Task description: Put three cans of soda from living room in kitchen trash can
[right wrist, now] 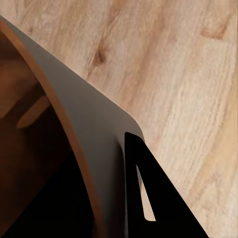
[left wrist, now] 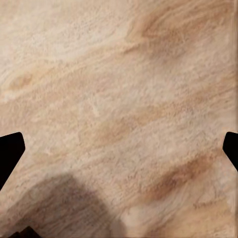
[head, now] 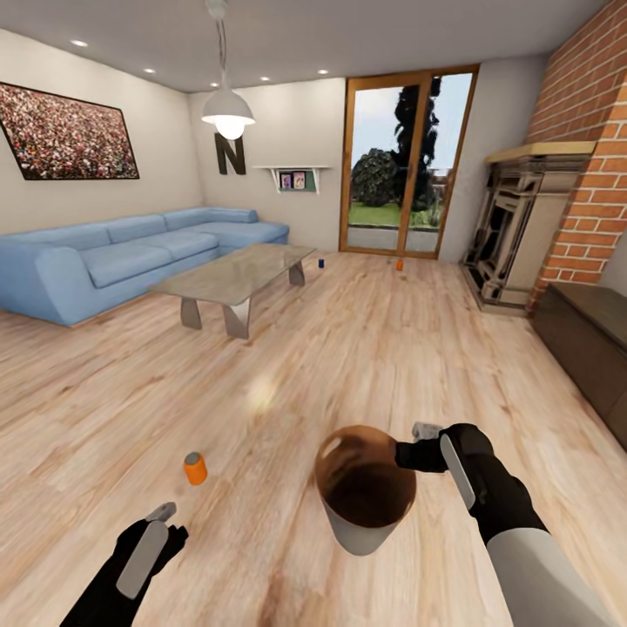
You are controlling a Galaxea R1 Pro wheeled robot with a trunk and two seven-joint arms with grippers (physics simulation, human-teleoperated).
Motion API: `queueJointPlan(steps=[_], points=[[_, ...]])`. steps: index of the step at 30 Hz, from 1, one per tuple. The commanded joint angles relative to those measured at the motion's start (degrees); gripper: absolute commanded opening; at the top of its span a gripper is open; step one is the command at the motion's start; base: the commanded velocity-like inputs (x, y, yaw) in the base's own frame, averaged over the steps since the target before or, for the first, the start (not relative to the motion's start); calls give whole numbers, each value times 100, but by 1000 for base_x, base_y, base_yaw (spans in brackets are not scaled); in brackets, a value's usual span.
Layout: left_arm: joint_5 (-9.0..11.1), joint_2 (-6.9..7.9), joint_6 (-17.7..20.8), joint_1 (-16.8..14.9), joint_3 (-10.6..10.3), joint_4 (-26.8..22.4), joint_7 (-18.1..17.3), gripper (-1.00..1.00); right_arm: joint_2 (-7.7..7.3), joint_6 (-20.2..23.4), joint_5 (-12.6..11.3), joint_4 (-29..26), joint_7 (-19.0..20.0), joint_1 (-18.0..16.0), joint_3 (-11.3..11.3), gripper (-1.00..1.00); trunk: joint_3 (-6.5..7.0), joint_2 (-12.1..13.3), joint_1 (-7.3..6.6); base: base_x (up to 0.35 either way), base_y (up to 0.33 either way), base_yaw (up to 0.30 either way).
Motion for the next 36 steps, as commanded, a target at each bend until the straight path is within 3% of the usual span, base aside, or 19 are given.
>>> queueJointPlan(steps=[1, 7, 18, 36], points=[[-1, 8, 6, -34, 3, 54, 5, 100, 2, 11, -156, -13, 23, -1, -1, -100, 1, 0, 0, 345, 20, 0], [-27, 7, -81, -478, -8, 869, 18, 100, 10, 11, -156, -75, 14, 5, -3, -100, 1, 0, 0, 347, 7, 0], [-63, 52, -239, -534, -12, 1090, 16, 100, -5, 11, -155, -599, 13, 25, 6, -100, 1, 0, 0, 347, 0, 0], [-60, 155, -484, -536, 22, 1582, -338, 100, -11, 11, -137, -677, 13, 28, 6, -100, 1, 0, 0, 347, 33, 0]])
